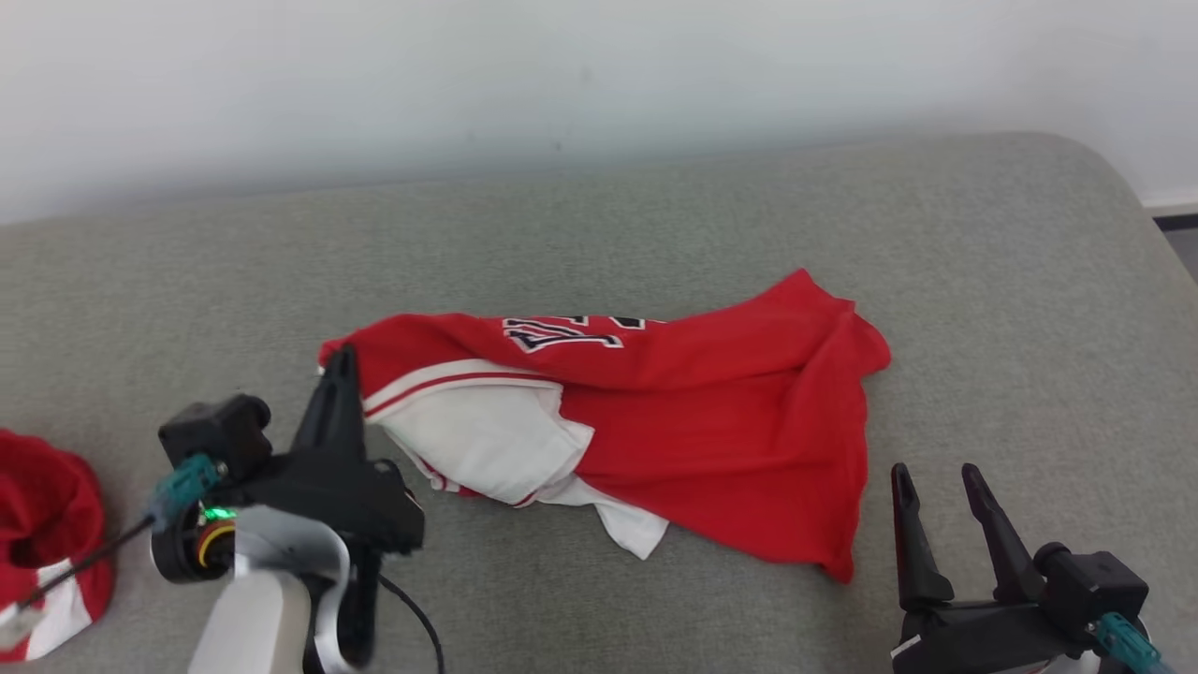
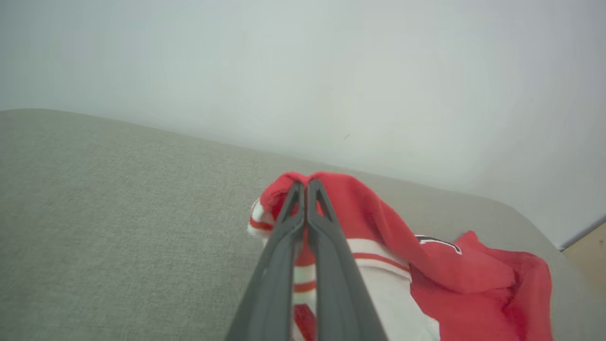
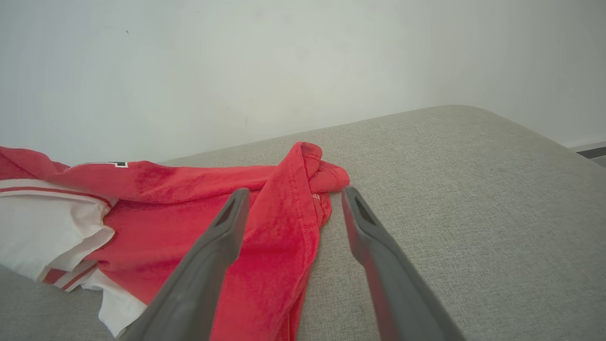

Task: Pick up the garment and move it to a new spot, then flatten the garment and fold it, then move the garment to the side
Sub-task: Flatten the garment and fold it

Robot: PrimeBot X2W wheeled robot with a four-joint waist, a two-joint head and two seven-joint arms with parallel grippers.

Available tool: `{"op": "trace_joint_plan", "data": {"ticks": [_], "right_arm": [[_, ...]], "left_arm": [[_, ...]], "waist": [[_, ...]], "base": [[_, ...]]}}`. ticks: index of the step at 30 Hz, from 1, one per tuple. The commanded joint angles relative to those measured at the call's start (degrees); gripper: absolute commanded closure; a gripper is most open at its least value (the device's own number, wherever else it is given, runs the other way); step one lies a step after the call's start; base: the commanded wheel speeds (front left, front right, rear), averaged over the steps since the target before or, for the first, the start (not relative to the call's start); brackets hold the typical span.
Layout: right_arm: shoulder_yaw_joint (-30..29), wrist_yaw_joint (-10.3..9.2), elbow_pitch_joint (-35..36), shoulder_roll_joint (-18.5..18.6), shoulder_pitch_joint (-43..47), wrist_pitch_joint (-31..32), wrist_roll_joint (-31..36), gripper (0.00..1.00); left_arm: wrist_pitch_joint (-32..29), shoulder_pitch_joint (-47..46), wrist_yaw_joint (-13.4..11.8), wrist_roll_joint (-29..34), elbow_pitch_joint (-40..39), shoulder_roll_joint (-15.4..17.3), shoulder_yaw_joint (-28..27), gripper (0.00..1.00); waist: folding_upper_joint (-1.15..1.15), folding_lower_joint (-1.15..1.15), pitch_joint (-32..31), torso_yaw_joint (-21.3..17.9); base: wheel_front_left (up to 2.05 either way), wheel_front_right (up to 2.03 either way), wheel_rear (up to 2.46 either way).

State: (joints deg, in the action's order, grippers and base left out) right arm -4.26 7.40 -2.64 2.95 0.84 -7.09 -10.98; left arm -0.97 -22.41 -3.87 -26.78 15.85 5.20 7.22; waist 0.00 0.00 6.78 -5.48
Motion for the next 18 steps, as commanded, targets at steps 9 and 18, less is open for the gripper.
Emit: {"op": "trace_joint_plan", "data": {"ticks": [9, 18], "right_arm": [[-1.18, 0.18, -0.49, -0.15, 0.64, -0.42, -0.09, 0.00], [0.04, 0.18, -0.38, -0.15, -1.30, -0.89, -0.38, 0.00]], "left_arm": [[-14.67, 15.77, -6.17, 0.96, -35.90, 0.38, 5.09, 1.00], [-18.05, 11.91, -7.29, 0.68, -28.56, 1.26, 5.13, 1.00]], "waist": [[0.00, 0.00, -1.81, 3.30], [0.00, 0.00, 0.68, 1.61]], "base": [[0.00, 0.00, 0.00], [0.00, 0.00, 0.00]]}}
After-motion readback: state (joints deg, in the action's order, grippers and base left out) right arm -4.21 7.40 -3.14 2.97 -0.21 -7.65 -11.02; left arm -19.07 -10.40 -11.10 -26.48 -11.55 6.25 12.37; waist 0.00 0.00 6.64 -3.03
